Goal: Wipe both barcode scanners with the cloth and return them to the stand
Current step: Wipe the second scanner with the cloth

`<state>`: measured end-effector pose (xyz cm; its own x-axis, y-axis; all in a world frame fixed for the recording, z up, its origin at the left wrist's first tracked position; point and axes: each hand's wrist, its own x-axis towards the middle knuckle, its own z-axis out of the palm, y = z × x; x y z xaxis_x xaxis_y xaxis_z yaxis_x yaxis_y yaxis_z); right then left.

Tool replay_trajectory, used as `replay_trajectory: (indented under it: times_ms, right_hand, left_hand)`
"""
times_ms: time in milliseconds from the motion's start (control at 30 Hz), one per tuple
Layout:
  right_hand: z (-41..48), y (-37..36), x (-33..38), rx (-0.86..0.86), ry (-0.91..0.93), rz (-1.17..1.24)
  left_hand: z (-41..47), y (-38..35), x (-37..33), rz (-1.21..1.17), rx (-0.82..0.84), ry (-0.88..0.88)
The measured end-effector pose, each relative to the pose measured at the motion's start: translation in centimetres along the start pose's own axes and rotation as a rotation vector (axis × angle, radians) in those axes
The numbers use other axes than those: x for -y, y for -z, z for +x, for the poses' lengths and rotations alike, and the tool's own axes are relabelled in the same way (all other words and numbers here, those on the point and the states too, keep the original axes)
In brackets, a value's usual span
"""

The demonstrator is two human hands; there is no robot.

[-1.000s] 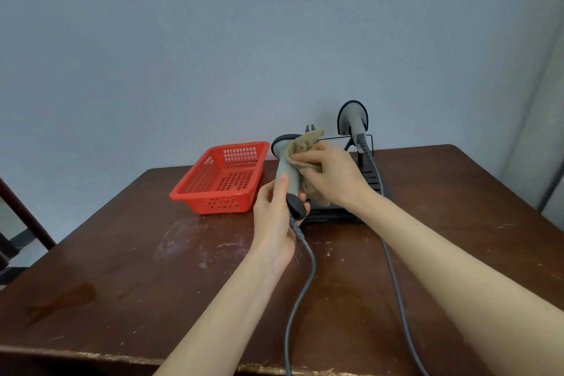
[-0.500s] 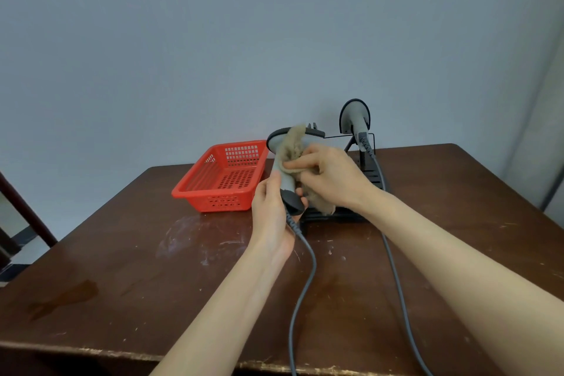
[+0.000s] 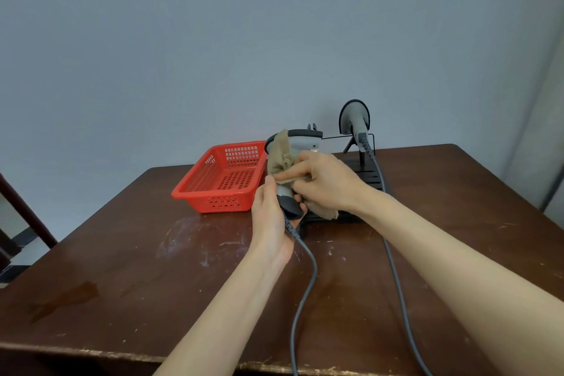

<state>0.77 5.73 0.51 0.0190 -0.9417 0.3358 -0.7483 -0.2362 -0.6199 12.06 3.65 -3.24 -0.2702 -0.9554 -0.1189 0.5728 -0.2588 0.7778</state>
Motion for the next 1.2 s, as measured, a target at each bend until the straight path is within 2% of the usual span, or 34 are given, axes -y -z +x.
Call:
replay_trajectory:
  times_ms: [100,200,333,400,533,600,767,1000,1133,1200]
  right_hand:
    - [0.9,0.2,-0.5,-0.114,-0.036,-0.199]
    - [1.5,0.4,-1.1,-0.194,-0.096,-0.229]
    - [0.4,0.1,-0.3,0.015,0.013,-0.074]
    - [0.0,0.1,0.0,0.043,0.022,-0.040]
    - [1.2,0.2,-0.9,-0.139,-0.073,-0.210]
    - [1.6,0.1,-1.5,-0.205,-0.126,-0.223]
    - [0.2,-0.5,-0.3,0.042,-0.008,-0.056]
    - [1.8,0.1,-1.4,-0.175,-0.159,-0.260]
    - [0.6,-0.2,-1.0,0.006,-0.113,-0.047]
    - [0.0,-0.3,-0.5,0.063,-0.100,-0.022]
  left_hand:
    - [-0.2,-0.2,0.1,0.049,-0.018,0.007]
    - [-0.4,-0.5,0.3,0.057,-0.016,0.014]
    - [0.2,0.0,0.4,0.038,-0.017,0.003]
    - [0.3,0.0,0.5,0.010,-0.012,0.010]
    - [0.1,-0.3,0.5,0.008,-0.041,0.047]
    - [0.2,-0.3,0.5,0.027,-0.044,0.058]
    - [0.5,0.1,0.2,-0.017,-0.033,0.027]
    - [0.1,-0.4,0.4,-0.002,-0.062,0.080]
    - [0.2,-0.1,0.3,-0.030,-0.072,0.078]
    - [0.3,0.0,0.4,-0.032,-0.076,0.073]
